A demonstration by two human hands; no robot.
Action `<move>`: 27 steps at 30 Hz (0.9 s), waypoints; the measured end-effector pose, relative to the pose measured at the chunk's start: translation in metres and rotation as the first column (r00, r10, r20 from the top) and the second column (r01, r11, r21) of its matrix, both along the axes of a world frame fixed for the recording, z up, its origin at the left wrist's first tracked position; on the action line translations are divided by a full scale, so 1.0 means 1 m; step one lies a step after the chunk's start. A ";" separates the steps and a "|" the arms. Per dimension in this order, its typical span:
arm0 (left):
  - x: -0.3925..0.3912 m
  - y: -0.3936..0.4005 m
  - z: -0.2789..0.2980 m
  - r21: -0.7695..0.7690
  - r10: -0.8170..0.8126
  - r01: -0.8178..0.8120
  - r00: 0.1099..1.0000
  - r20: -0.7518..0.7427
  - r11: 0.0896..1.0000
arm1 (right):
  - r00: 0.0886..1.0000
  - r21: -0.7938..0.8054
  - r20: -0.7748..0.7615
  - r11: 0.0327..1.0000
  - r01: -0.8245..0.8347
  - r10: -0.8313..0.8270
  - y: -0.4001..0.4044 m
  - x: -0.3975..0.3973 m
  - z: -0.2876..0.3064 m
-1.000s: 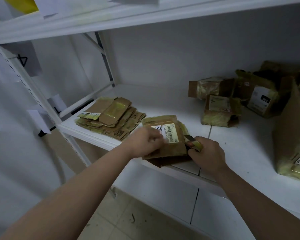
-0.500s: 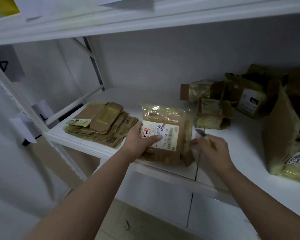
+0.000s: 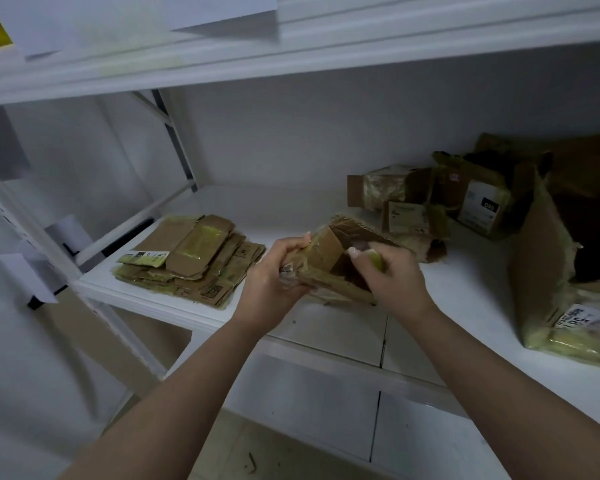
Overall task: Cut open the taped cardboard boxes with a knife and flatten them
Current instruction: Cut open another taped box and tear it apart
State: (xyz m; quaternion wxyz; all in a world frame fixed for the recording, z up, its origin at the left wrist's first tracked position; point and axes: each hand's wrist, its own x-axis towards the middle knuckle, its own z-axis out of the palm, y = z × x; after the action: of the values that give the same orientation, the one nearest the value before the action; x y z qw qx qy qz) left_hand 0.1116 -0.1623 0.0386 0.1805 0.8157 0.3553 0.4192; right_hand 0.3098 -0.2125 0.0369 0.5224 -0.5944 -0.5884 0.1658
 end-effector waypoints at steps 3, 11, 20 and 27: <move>0.001 0.001 0.000 0.006 -0.025 0.025 0.999 -0.030 1.000 | 0.989 -0.008 0.122 0.996 0.086 -0.084 -0.002 -0.001 -0.001; 0.008 -0.001 -0.002 0.029 -0.030 0.031 0.998 -0.058 0.999 | 1.000 -0.130 -0.018 0.991 0.008 -0.010 -0.001 0.005 0.009; 0.007 0.005 -0.012 0.070 0.090 -0.089 0.996 -0.008 0.994 | 0.986 -0.030 -0.079 0.989 0.143 -0.145 -0.010 0.012 0.020; 0.015 -0.005 -0.012 -0.559 0.212 -0.054 0.952 0.221 0.828 | 0.921 0.116 -0.087 0.915 0.387 -0.378 -0.018 0.011 0.021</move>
State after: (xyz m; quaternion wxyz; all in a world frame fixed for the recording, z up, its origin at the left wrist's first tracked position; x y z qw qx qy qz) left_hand 0.1269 -0.1670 0.0263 0.4230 0.6372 0.4879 0.4207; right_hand 0.3211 -0.2305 0.0576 0.6010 -0.6569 -0.4536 0.0400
